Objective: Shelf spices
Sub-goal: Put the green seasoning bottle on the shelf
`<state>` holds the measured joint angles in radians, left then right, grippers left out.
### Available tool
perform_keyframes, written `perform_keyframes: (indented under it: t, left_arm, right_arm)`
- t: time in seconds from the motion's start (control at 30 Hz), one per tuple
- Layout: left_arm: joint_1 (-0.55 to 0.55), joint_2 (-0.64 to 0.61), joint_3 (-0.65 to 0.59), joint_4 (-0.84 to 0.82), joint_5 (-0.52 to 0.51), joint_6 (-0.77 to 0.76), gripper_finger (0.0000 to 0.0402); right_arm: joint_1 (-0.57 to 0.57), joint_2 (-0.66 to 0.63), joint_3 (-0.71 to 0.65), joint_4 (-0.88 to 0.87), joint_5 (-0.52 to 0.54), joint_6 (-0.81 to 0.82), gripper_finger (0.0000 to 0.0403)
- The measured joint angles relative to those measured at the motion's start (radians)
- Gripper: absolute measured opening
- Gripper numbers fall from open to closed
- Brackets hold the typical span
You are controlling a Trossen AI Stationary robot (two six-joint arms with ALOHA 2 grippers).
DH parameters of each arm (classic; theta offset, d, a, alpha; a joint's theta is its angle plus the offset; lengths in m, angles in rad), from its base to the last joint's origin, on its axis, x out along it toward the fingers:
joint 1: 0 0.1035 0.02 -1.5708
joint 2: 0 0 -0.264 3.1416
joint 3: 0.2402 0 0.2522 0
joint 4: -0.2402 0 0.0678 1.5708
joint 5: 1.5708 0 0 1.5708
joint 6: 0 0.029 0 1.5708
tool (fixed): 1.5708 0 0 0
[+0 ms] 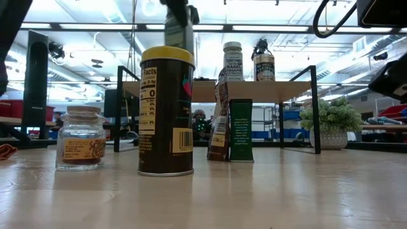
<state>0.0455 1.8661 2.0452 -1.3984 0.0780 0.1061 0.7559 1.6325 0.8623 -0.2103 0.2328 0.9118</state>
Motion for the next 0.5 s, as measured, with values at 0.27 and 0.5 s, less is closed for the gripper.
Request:
perform_keyframes:
  t: [0.27,0.5]
  left_arm:
    - [0.215,-0.001,0.136,-0.031,0.002,0.093,0.0229]
    - [0.349,0.031,0.137,-0.003,0.008,0.151,0.0229]
  right_arm:
    - [0.003,0.000,0.000,-0.046,0.047,0.005,0.0149]
    - [-0.001,0.000,0.000,-0.076,0.100,0.006,0.0149]
